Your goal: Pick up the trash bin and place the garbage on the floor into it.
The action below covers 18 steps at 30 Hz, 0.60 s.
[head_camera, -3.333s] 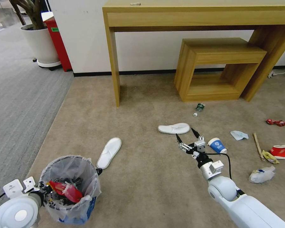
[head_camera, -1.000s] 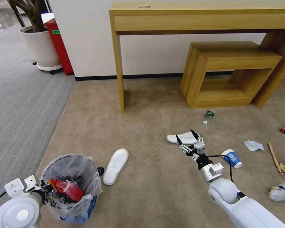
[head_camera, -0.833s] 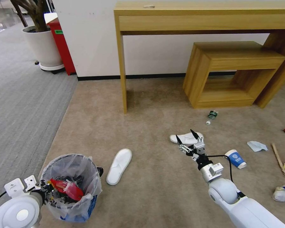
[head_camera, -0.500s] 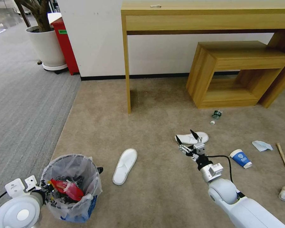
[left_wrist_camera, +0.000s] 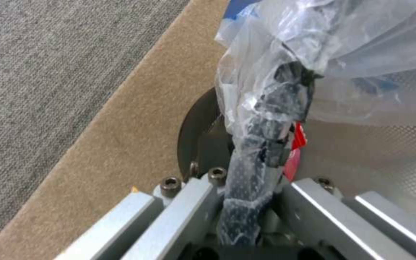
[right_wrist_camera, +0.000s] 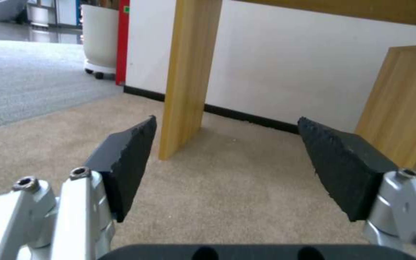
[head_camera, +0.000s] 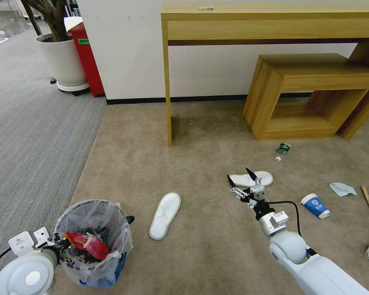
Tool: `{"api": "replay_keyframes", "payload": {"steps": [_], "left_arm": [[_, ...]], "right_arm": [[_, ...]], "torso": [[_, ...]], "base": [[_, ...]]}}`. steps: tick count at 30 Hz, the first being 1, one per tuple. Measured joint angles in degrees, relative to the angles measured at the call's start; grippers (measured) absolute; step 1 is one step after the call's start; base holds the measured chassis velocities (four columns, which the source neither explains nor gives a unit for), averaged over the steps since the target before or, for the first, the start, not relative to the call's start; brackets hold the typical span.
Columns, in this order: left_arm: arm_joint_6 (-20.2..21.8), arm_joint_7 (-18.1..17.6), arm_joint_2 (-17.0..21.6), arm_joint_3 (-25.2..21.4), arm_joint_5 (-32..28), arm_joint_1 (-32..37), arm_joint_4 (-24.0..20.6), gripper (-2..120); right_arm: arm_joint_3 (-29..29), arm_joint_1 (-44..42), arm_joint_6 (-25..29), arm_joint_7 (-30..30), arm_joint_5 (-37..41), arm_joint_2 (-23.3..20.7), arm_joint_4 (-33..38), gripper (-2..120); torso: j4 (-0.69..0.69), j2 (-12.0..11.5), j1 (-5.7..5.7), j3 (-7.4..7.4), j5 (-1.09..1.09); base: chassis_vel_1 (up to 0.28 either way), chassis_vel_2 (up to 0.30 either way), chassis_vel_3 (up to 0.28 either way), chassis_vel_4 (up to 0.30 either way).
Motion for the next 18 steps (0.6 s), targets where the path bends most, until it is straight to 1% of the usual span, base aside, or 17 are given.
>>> {"api": "replay_keyframes", "payload": {"steps": [4,12,18], "left_arm": [[-0.01,0.02,0.01,0.06,0.02,0.00,-0.03,0],[-0.07,0.11,-0.13,0.19,0.11,0.03,-0.23,0],[-0.10,0.10,-0.25,0.17,0.23,0.21,-0.38,0]], "right_arm": [[0.04,-0.11,0.00,-0.06,-0.03,-0.05,0.03,77],[0.22,-0.43,0.11,-0.15,-0.09,-0.21,0.23,77],[-0.03,-0.39,0.30,-0.17,-0.10,-0.17,0.35,77]], "torso": [[0.00,0.00,0.00,0.00,-0.02],[-0.01,0.00,0.02,0.02,-0.03],[0.00,-0.01,0.02,0.02,-0.02]], "base": [[-0.069,0.095,0.104,-0.109],[-0.141,0.141,0.143,-0.138],[-0.090,0.093,0.093,-0.081]]}}
